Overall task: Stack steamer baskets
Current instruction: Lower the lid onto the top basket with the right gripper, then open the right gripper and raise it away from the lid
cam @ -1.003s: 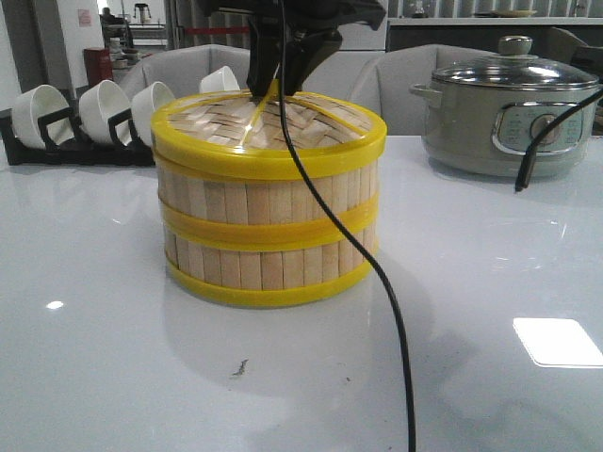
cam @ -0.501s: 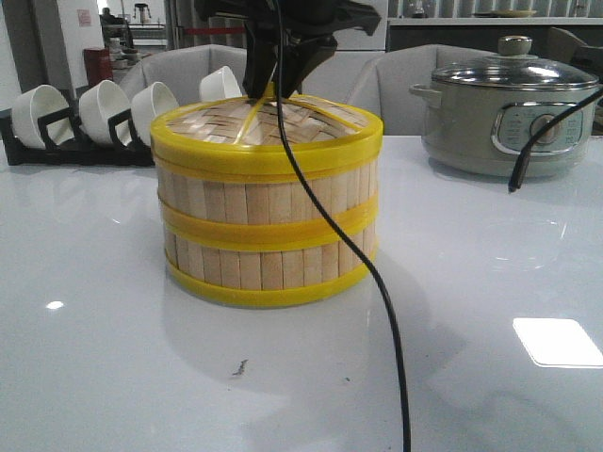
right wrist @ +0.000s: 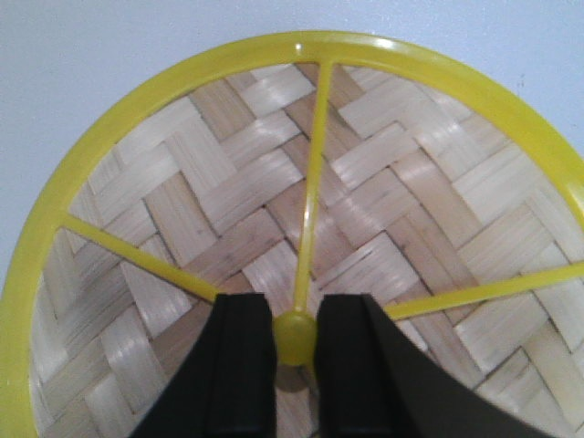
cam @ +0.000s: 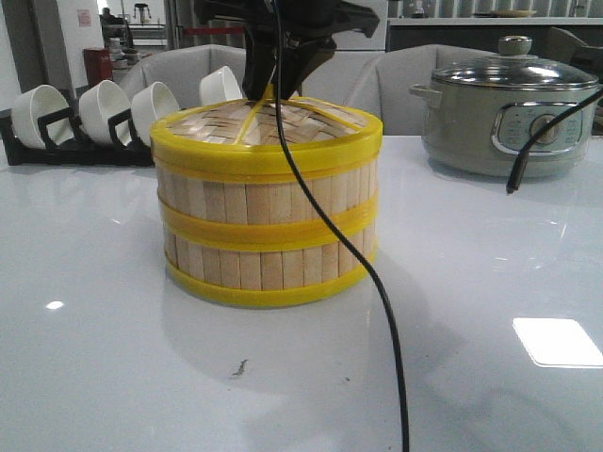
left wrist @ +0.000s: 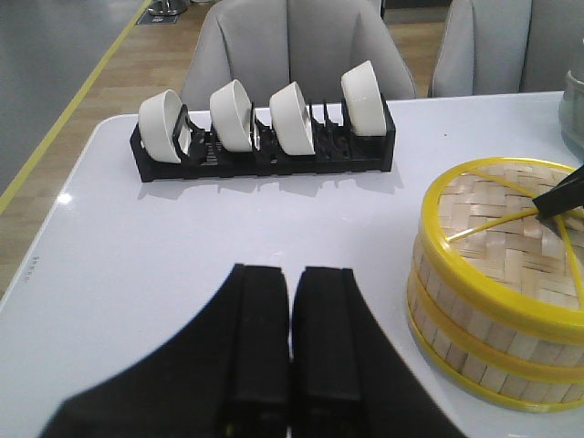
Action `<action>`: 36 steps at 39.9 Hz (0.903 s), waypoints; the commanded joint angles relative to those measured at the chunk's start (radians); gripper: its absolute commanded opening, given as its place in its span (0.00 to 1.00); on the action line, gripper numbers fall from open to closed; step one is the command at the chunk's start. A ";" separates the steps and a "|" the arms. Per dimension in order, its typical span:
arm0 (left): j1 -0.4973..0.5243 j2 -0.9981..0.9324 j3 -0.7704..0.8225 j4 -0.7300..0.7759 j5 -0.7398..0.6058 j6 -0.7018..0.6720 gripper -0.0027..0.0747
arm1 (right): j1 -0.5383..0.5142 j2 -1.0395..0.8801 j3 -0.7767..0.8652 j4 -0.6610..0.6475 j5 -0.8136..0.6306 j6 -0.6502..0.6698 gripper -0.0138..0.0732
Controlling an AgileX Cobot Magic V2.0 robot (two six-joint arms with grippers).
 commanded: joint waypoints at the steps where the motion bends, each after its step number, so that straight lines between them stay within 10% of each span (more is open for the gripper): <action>1: -0.005 0.004 -0.027 0.002 -0.085 0.003 0.14 | 0.008 -0.060 -0.032 0.014 -0.032 -0.012 0.44; 7: -0.005 0.004 -0.027 0.002 -0.085 0.003 0.14 | 0.008 -0.062 -0.032 0.013 -0.052 -0.012 0.62; 36: -0.005 0.004 -0.027 0.002 -0.085 0.003 0.14 | -0.109 -0.269 -0.004 -0.057 -0.103 -0.012 0.62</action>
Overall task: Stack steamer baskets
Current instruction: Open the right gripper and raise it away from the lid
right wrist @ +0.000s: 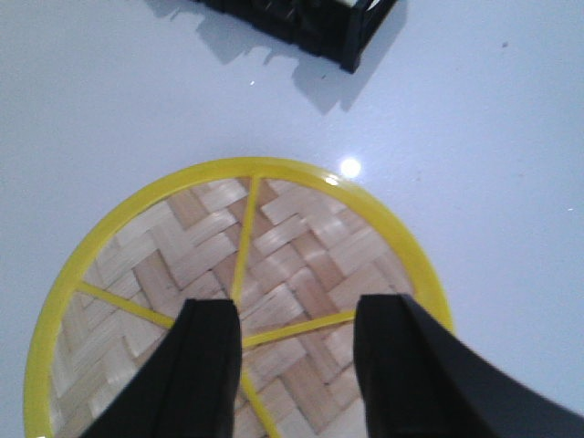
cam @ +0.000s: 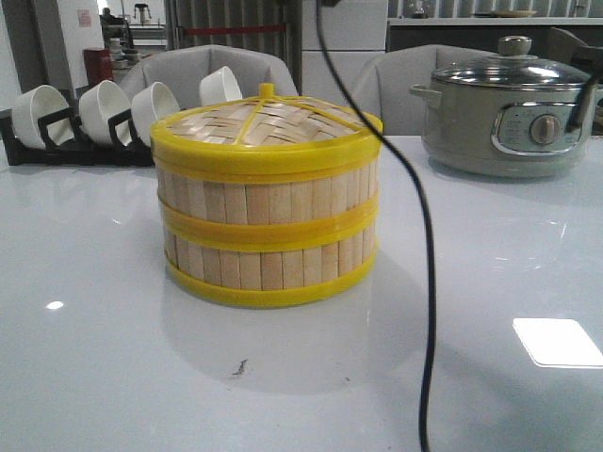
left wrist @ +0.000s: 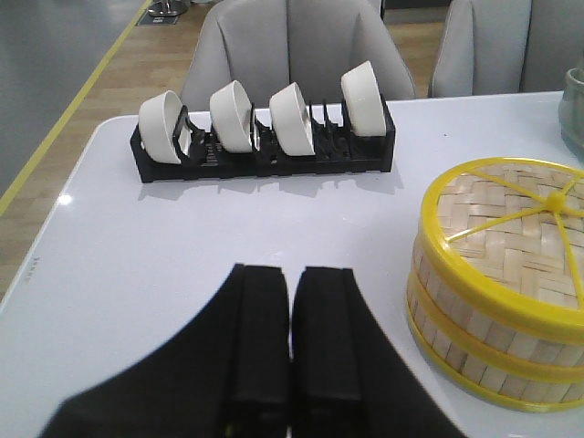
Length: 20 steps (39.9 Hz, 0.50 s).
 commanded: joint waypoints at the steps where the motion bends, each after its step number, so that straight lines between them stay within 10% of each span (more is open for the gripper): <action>1: -0.005 0.004 -0.027 0.002 -0.083 0.000 0.14 | -0.040 -0.118 -0.007 -0.015 -0.064 -0.012 0.62; 20: -0.005 0.004 -0.027 0.002 -0.083 0.000 0.14 | -0.283 -0.559 0.577 -0.014 -0.288 -0.011 0.62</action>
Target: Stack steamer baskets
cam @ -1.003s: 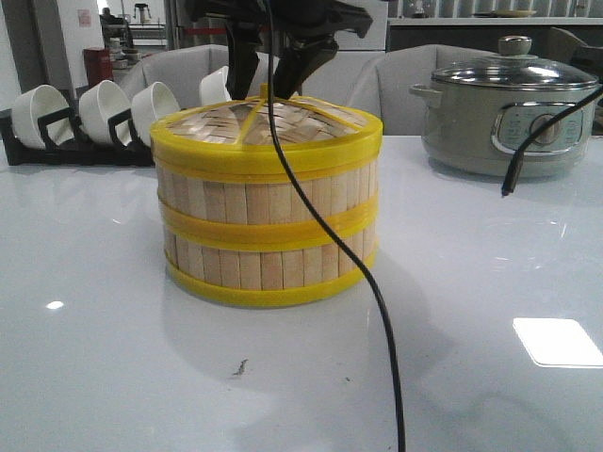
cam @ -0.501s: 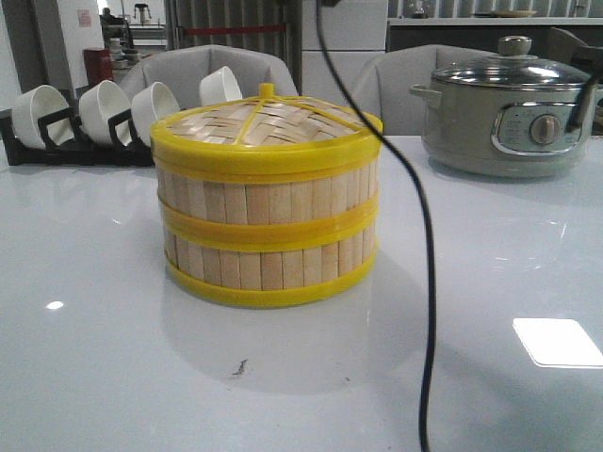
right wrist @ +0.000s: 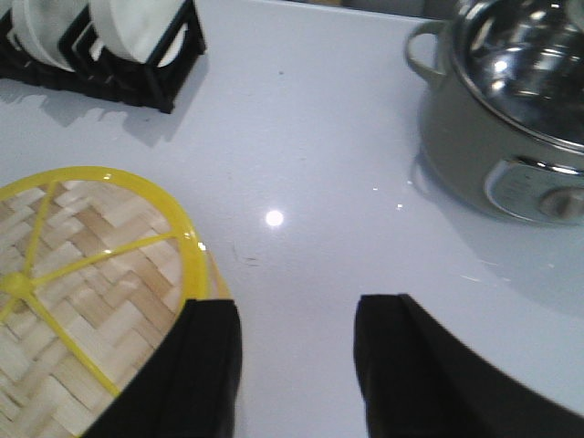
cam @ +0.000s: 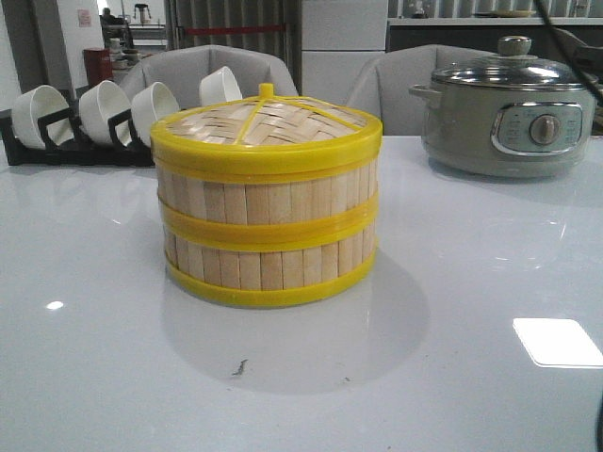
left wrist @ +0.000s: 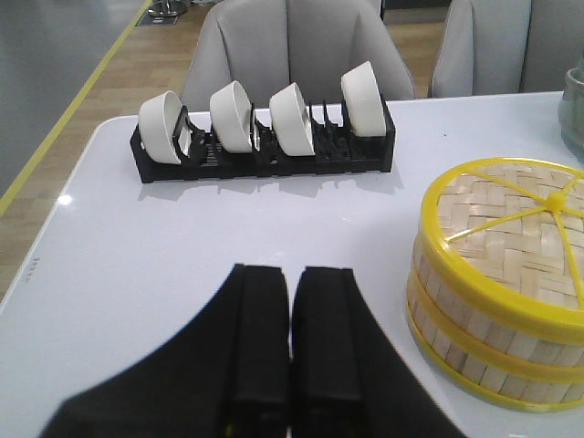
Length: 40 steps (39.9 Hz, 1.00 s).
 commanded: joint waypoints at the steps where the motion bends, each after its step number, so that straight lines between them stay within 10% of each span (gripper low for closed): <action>1: -0.005 0.004 -0.027 0.002 -0.083 0.000 0.14 | -0.049 -0.155 0.115 -0.012 -0.147 -0.011 0.62; 22: -0.005 0.004 -0.027 0.002 -0.083 0.000 0.14 | -0.140 -0.758 0.788 -0.001 -0.436 -0.011 0.52; 34: -0.005 0.004 -0.027 0.002 -0.083 0.000 0.14 | -0.239 -1.031 1.027 -0.001 -0.511 -0.011 0.22; 40: -0.005 0.004 -0.027 0.002 -0.083 0.000 0.14 | -0.276 -1.097 1.077 -0.001 -0.505 -0.011 0.22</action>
